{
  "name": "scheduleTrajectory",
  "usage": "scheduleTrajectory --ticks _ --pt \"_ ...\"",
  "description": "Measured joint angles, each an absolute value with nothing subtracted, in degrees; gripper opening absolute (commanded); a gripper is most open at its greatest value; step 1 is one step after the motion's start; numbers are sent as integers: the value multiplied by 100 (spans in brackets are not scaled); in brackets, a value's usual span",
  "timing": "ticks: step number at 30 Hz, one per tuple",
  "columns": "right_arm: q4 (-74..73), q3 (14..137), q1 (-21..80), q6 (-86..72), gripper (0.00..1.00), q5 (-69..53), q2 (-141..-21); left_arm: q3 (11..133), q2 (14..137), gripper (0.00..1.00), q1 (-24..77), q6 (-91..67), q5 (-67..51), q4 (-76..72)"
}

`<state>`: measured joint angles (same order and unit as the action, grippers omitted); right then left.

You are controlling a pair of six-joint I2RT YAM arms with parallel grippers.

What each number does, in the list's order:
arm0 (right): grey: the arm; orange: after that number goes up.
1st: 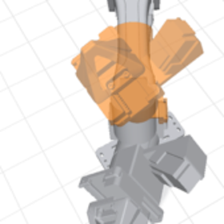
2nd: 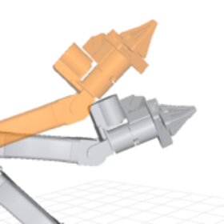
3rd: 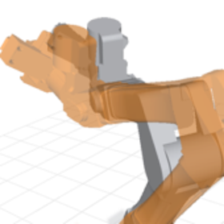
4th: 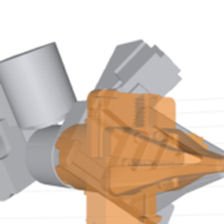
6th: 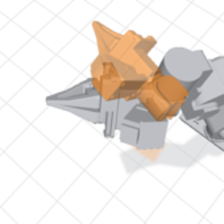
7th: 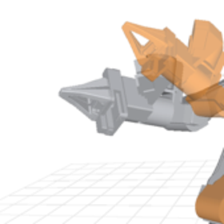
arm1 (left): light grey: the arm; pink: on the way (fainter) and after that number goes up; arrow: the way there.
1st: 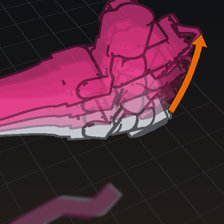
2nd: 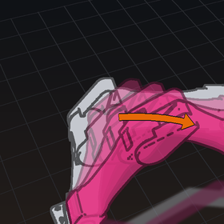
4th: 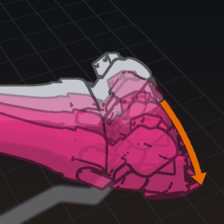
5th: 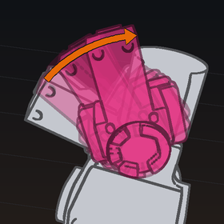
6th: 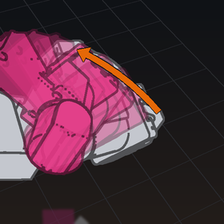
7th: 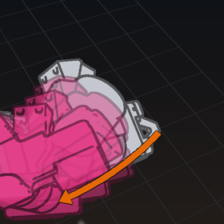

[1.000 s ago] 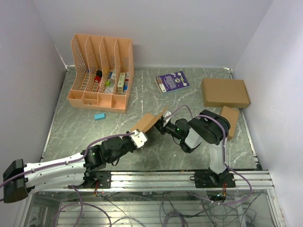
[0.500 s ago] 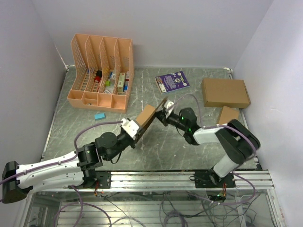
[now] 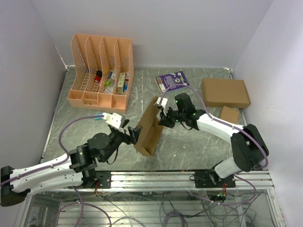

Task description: Fold the paper box

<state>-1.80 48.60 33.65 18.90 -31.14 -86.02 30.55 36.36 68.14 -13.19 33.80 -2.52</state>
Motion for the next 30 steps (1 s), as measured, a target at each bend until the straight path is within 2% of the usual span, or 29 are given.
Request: scheduleTrajectory --ticks 8,12,16,24,30 --pt "-2842 6434 3006 2967 0 -3253 -8949 3378 3350 89 6807 -2381 4160 1002" --pt "-4104 7255 3006 3520 0 -2912 -9494 3603 3352 95 6807 -2805 4226 1476" --pt "-5046 7393 3006 3861 0 -2311 -9896 3712 3315 99 6807 -3181 4298 1800" --pt "-5940 7620 3011 4069 0 -1376 -10193 4014 3358 99 6807 -3809 4375 2307" --pt "-5970 7636 3039 4075 2 -845 -10265 4038 4038 99 6560 -4143 3981 2167"
